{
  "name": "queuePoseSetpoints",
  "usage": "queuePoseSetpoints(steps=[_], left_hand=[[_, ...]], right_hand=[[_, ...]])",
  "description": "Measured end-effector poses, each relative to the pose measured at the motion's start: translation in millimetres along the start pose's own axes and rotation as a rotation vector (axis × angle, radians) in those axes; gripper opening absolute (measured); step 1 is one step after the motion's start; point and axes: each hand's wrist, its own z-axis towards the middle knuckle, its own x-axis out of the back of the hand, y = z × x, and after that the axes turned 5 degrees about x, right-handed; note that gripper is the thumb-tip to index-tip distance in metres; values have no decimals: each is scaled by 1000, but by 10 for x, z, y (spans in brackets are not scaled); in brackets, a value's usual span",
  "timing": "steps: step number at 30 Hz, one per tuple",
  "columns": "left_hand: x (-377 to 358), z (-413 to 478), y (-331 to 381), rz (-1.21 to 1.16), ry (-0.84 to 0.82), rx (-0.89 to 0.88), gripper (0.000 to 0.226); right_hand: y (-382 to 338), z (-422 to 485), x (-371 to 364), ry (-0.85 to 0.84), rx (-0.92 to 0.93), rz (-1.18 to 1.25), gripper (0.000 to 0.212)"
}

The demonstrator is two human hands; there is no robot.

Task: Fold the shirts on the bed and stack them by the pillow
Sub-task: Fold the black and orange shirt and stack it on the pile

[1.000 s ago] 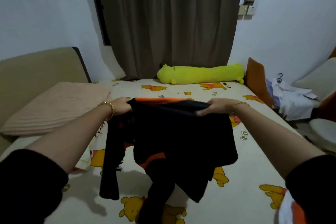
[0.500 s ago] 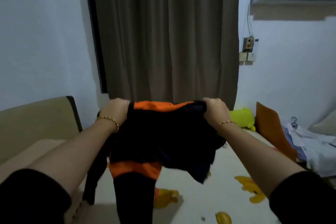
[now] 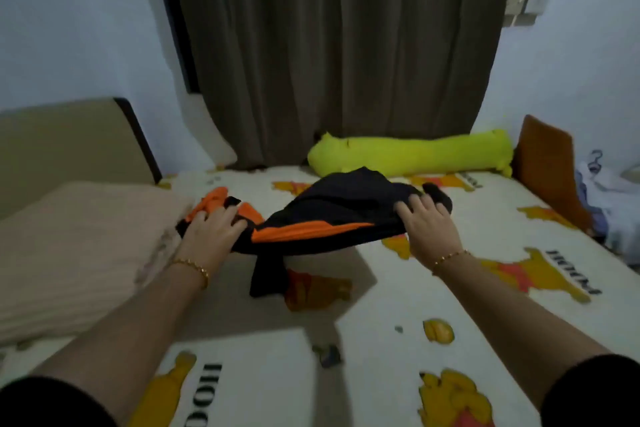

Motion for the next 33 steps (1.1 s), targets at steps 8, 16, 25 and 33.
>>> queuePoseSetpoints(steps=[8,16,25,33], left_hand=[[-1083,-2696,1556,-193,-633,9,66],[-938,-3010,1661,-106,-713,176,45],[-281,-3498,1524,-185,-654,223,61],[635,-4696,1827,-152,-871,203,53]], right_hand=[[-1005,-2705,-1503,-783,-164,74,39],[-828,-2926,-1618,-712,-95,-95,23],[-617,-3522,-1005,-595,-128,-44,28],[-1015,-4641,-346,-751,-10,3,11]])
